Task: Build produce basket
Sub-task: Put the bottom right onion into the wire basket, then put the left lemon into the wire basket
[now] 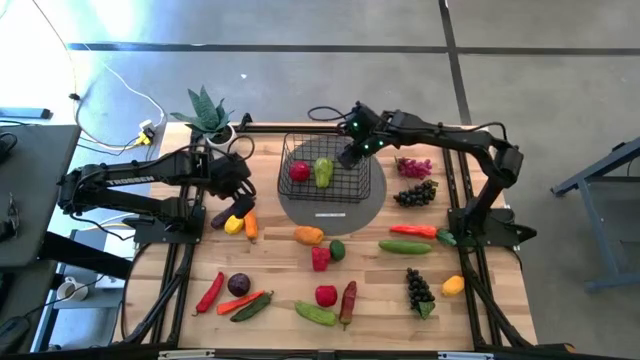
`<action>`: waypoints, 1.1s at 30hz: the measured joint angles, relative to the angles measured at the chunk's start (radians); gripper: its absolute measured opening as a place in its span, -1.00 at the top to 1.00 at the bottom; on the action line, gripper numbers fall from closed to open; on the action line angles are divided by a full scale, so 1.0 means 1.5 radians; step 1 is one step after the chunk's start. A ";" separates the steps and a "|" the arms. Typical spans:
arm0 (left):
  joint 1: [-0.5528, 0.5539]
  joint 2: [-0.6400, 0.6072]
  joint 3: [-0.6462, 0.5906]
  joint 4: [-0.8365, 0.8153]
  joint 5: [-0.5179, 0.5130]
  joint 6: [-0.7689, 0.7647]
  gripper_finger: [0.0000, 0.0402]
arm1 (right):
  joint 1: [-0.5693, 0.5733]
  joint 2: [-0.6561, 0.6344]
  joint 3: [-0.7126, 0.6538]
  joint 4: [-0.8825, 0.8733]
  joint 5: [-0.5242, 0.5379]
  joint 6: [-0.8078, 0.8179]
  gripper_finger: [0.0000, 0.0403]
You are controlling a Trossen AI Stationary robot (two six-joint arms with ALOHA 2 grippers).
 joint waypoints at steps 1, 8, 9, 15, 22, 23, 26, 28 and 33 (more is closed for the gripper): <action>0.000 0.000 0.000 -0.005 0.000 -0.009 -0.68 | 0.000 0.000 -0.009 0.010 0.000 0.001 0.39; 0.000 0.000 0.000 -0.009 0.000 -0.024 -0.68 | 0.002 0.000 -0.051 0.041 0.007 0.000 0.38; 0.000 0.000 0.000 -0.009 0.000 -0.027 -0.68 | 0.002 0.000 -0.054 0.040 0.007 -0.001 0.38; 0.000 0.000 0.000 -0.009 0.018 -0.040 -0.68 | 0.002 0.000 -0.062 0.041 0.017 -0.004 0.26; 0.000 0.000 0.000 -0.009 0.072 -0.057 -0.68 | 0.002 0.000 -0.062 0.046 0.034 0.016 -0.11; 0.000 0.000 0.000 -0.009 0.077 -0.061 -0.68 | 0.002 0.000 -0.062 0.045 0.033 0.021 -0.13; -0.001 0.000 0.000 -0.009 0.078 -0.067 -0.68 | 0.002 -0.004 -0.062 0.039 0.027 0.048 -0.16; -0.005 0.000 0.000 -0.009 0.078 -0.068 -0.68 | 0.003 -0.008 -0.062 0.040 0.031 0.045 -0.16; -0.015 0.000 0.000 -0.009 0.077 -0.064 -0.68 | 0.002 -0.010 -0.036 0.006 0.035 0.061 -0.17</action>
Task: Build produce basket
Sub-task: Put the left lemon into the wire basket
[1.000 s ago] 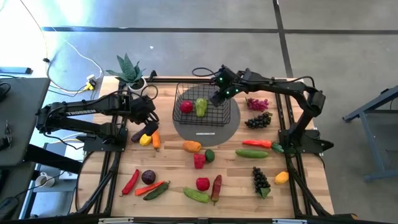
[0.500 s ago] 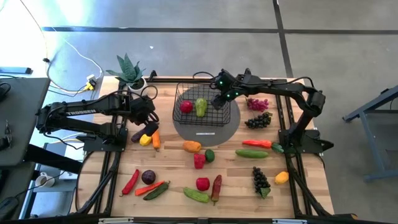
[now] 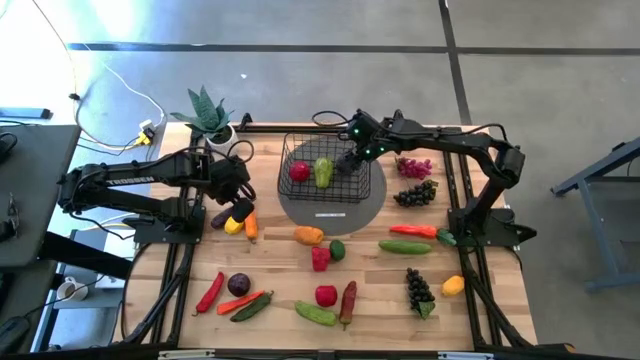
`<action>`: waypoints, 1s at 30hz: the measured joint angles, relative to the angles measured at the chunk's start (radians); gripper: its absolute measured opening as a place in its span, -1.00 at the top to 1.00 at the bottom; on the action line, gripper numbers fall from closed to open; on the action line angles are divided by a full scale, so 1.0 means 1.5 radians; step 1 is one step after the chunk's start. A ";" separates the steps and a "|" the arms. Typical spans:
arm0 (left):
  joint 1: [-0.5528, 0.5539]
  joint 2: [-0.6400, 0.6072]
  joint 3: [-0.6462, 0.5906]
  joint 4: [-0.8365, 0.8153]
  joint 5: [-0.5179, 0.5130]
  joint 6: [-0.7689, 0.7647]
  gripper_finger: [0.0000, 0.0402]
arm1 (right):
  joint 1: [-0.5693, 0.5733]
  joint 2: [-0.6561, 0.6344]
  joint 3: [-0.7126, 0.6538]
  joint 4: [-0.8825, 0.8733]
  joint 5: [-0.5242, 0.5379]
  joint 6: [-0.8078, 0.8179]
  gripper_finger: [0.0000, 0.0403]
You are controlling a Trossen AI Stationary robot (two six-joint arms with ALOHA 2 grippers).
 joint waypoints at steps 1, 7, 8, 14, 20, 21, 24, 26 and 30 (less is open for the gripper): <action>-0.002 0.000 0.000 -0.001 0.000 -0.012 -0.68 | 0.002 0.000 0.014 -0.005 0.001 0.005 -0.17; -0.024 0.000 0.000 -0.039 -0.001 -0.099 -0.68 | 0.026 0.000 0.087 -0.022 0.010 0.006 -0.17; -0.029 0.000 0.000 -0.050 -0.003 -0.116 -0.68 | 0.030 0.000 0.097 -0.025 0.009 0.008 -0.17; -0.076 0.000 0.000 -0.084 -0.043 -0.223 -0.68 | 0.047 0.000 0.131 -0.060 0.018 0.006 -0.17; -0.131 0.000 -0.007 -0.085 -0.095 -0.253 -0.68 | 0.059 0.000 0.136 -0.089 0.028 -0.017 -0.17; -0.139 0.000 -0.012 -0.085 -0.094 -0.267 -0.68 | 0.060 0.000 0.136 -0.096 0.028 -0.018 -0.17; -0.166 0.000 -0.042 -0.085 -0.080 -0.298 -0.68 | 0.065 0.000 0.136 -0.117 0.028 -0.033 -0.17; -0.185 0.000 -0.064 -0.085 -0.079 -0.319 -0.68 | 0.068 0.000 0.136 -0.127 0.028 -0.045 -0.17; -0.207 0.000 -0.092 -0.069 -0.084 -0.335 -0.68 | 0.069 0.000 0.136 -0.138 0.028 -0.051 -0.17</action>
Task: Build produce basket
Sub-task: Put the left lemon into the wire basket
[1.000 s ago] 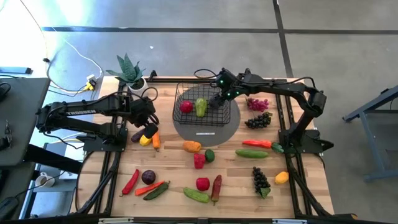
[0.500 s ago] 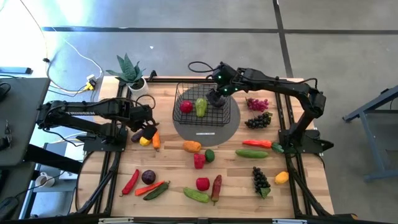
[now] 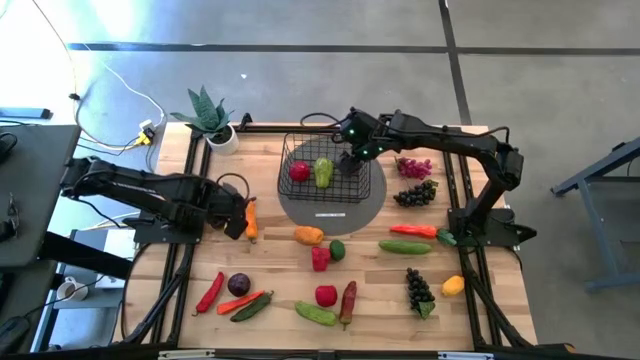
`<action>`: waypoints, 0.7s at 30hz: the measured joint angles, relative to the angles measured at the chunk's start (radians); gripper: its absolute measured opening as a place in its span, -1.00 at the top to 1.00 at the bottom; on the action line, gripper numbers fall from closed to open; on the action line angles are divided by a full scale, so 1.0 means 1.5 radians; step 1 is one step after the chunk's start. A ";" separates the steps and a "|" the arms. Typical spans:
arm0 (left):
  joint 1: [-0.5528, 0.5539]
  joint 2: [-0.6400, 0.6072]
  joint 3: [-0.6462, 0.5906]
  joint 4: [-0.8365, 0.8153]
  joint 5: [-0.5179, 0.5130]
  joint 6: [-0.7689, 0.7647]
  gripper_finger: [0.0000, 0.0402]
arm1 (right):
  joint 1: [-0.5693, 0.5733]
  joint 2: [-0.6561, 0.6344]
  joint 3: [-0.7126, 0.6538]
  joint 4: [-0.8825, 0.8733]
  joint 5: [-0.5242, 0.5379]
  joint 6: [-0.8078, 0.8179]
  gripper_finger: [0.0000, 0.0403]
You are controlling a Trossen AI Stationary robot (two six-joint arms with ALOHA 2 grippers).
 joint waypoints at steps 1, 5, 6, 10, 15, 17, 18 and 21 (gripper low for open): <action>-0.003 0.000 -0.006 0.003 -0.005 0.000 -0.68 | 0.000 0.000 0.000 -0.001 0.000 -0.003 -0.17; -0.013 0.000 -0.030 0.029 -0.025 0.003 -0.68 | 0.000 0.000 0.000 -0.001 0.000 -0.010 -0.17; -0.014 0.000 -0.036 0.040 -0.028 0.001 -0.68 | 0.000 0.000 0.000 -0.001 0.000 -0.010 -0.17; -0.014 0.000 -0.064 0.081 -0.034 -0.001 -0.68 | 0.000 0.000 0.000 -0.001 0.000 -0.013 -0.17; -0.014 0.013 -0.090 0.115 -0.034 -0.001 -0.68 | 0.000 0.000 0.000 -0.002 0.000 -0.011 -0.17; -0.014 0.019 -0.099 0.133 -0.034 -0.001 -0.68 | 0.000 0.000 0.000 -0.001 0.000 -0.011 -0.17; -0.014 0.022 -0.104 0.139 -0.033 -0.001 -0.68 | 0.000 0.000 0.000 -0.002 0.000 -0.011 -0.17; -0.014 0.034 -0.108 0.152 -0.033 -0.001 -0.68 | 0.000 0.000 0.000 -0.002 0.000 -0.011 -0.17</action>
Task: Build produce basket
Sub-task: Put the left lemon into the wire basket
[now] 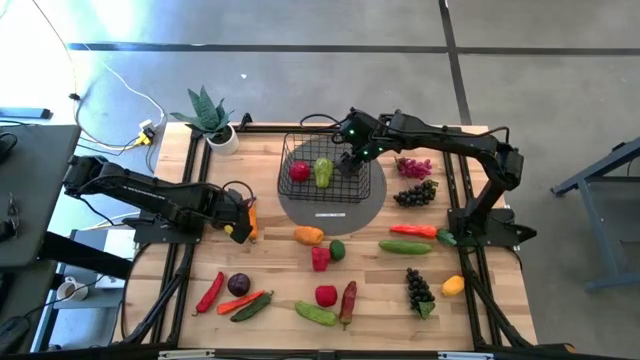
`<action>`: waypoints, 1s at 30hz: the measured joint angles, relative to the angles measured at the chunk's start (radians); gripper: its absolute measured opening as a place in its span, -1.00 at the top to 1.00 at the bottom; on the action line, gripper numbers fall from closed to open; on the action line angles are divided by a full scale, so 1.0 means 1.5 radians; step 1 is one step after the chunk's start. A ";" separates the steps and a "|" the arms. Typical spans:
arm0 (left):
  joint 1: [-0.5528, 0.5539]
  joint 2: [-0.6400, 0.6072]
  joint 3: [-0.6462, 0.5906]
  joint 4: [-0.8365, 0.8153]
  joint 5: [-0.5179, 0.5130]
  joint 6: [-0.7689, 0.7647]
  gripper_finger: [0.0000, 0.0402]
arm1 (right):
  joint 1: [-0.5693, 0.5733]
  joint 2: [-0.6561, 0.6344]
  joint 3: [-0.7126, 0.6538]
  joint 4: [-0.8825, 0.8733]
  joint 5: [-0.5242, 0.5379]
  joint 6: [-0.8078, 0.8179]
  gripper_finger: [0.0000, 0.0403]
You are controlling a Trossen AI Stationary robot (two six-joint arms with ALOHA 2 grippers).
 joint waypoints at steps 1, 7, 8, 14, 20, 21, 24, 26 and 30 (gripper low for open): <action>0.000 0.004 0.000 0.000 0.000 0.000 -0.68 | 0.000 0.000 0.000 0.000 0.000 0.000 -0.17; 0.000 0.043 0.000 -0.001 -0.019 0.006 -0.68 | -0.001 0.000 0.000 -0.002 0.000 0.002 -0.17; 0.000 0.051 0.000 -0.001 -0.022 0.007 -0.68 | -0.001 0.000 0.000 -0.002 0.000 0.002 -0.17; 0.000 0.085 -0.001 0.001 -0.025 0.001 -0.68 | -0.001 0.000 0.000 -0.002 0.000 0.010 -0.17; 0.000 0.093 -0.001 0.001 -0.025 0.001 -0.63 | -0.001 0.000 0.000 -0.002 0.000 0.016 -0.17; 0.000 0.093 -0.001 0.002 -0.025 0.001 -0.61 | -0.001 0.000 0.000 -0.002 0.000 0.016 -0.17; -0.004 0.093 -0.001 0.001 -0.025 0.008 -0.50 | -0.001 0.000 0.000 -0.002 0.000 0.020 -0.17; -0.007 0.093 -0.001 0.001 -0.024 0.018 -0.41 | -0.001 0.000 0.000 -0.002 0.000 0.020 -0.17; -0.015 0.093 -0.001 0.001 -0.023 0.019 -0.21 | -0.001 0.000 0.000 -0.002 -0.001 0.034 -0.17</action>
